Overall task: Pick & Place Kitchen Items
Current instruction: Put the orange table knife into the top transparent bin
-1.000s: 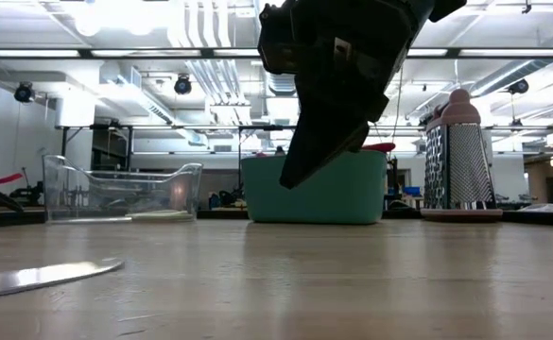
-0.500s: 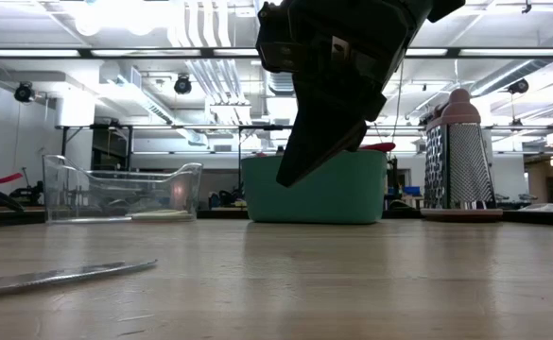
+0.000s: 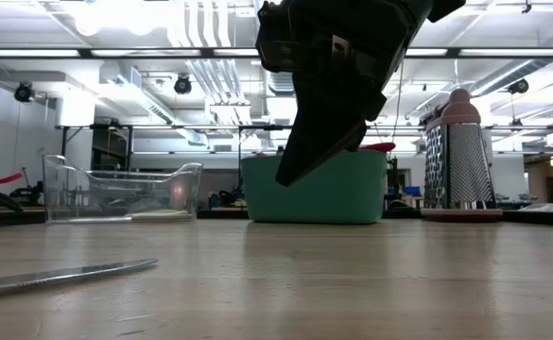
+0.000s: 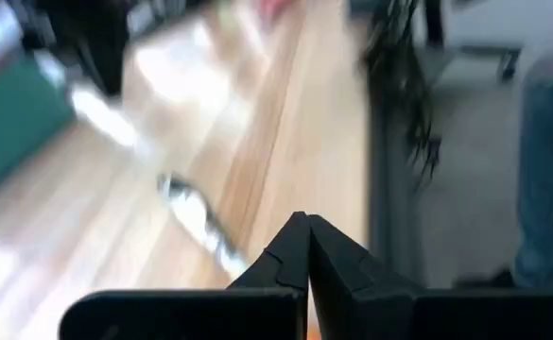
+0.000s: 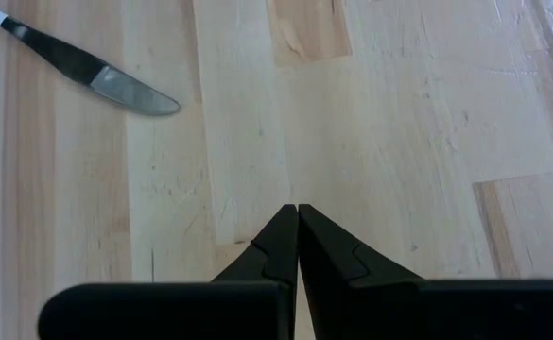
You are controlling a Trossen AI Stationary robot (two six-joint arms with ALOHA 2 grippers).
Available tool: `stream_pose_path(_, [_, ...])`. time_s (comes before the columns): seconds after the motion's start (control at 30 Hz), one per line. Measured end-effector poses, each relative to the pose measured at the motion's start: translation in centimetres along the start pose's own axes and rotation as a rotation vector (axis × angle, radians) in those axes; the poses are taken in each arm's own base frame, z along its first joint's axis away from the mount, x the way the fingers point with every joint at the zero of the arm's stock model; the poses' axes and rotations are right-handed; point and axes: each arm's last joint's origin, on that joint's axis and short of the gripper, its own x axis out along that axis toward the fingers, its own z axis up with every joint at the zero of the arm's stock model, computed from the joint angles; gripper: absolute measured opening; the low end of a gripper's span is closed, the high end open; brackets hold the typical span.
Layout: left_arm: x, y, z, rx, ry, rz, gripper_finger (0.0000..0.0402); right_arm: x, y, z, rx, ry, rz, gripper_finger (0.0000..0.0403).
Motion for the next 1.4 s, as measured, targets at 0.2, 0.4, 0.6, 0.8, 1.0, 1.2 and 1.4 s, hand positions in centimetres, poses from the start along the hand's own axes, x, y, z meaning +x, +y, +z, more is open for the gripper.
stream_pose_path(0.2, [2.1,0.8,-1.6,0.011,0.156,0.016,0.0002,0.0,0.0,0.0,0.0,0.0,0.0,0.0008])
stream_pose_path(0.4, [1.3,0.6,-1.6,0.014,0.086,0.016,0.0002,0.0,0.0,0.0,-0.024,0.0,0.0,0.0009])
stream_pose_path(0.6, [0.1,0.5,-1.3,0.037,0.029,0.004,0.0002,0.0,0.0,0.0,-0.027,0.0,0.0,0.0008])
stream_pose_path(0.8, [0.6,0.9,-2.3,0.015,0.145,-0.006,0.0002,0.0,0.0,0.0,-0.027,-0.001,0.001,0.0008])
stream_pose_path(1.0, [0.7,0.7,-2.5,-0.026,0.139,-0.014,0.0003,0.0,0.0,0.0,-0.026,-0.002,0.001,0.0008])
stream_pose_path(1.2, [0.6,0.0,-2.3,-0.101,0.119,-0.056,0.0004,0.0,0.0,0.0,-0.026,-0.002,0.001,0.0008])
stream_pose_path(1.4, [0.5,-0.4,-2.1,-0.141,0.107,-0.079,0.0002,0.0,0.0,0.0,-0.026,-0.003,0.002,0.0008])
